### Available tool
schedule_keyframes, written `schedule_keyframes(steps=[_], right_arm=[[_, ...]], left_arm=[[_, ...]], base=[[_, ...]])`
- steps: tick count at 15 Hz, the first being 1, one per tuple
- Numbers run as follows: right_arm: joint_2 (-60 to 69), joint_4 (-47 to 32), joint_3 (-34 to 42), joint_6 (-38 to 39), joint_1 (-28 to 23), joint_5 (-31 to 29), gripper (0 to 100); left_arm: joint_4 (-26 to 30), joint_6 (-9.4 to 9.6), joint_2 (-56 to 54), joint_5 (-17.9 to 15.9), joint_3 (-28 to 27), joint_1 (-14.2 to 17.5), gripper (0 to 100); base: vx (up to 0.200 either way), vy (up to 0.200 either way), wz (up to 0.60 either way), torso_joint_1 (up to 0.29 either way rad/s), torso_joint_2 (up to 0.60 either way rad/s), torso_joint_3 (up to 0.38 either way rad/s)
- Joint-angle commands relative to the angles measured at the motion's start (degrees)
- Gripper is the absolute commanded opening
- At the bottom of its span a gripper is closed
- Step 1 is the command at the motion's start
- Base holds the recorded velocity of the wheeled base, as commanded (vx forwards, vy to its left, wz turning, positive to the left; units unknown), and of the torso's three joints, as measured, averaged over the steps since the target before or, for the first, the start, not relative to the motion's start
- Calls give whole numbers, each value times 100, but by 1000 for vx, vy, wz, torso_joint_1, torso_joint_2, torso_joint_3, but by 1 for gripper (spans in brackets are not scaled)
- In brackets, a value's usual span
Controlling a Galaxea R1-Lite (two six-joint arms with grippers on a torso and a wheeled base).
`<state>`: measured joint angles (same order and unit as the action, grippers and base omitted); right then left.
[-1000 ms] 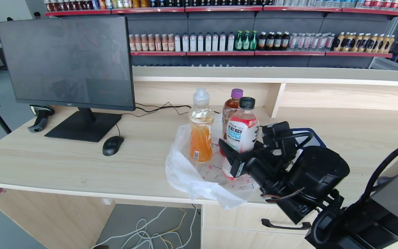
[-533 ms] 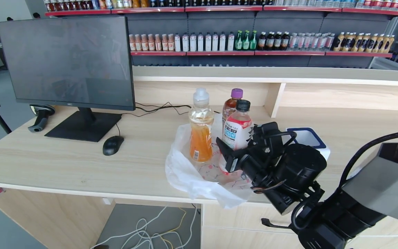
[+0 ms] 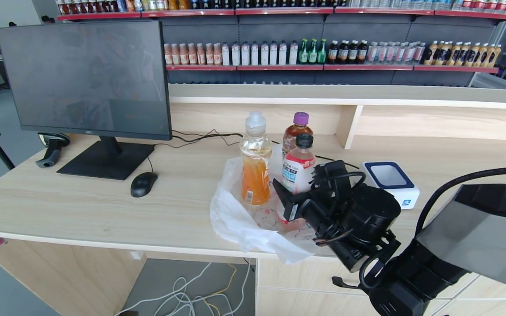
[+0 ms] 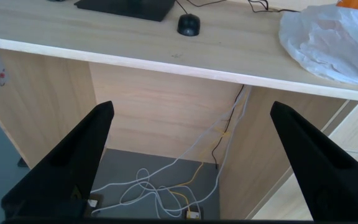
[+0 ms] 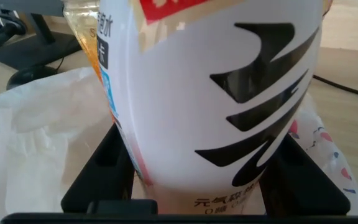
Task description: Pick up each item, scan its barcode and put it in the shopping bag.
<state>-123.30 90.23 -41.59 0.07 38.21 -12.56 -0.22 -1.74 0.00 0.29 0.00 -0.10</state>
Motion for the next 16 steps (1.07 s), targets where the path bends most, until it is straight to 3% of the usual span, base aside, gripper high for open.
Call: schedule_keyframes(steps=[1,16], right_arm=[[-72,-23,20,1,3,-10,0],[-54,-23,459,1,73,-10,0]], left_arm=[[-4,-1,0,6,0,1,100],[4,-1,0,6,0,1,100]], base=[[0,0,0,0,0,0],[0,0,0,0,0,0]])
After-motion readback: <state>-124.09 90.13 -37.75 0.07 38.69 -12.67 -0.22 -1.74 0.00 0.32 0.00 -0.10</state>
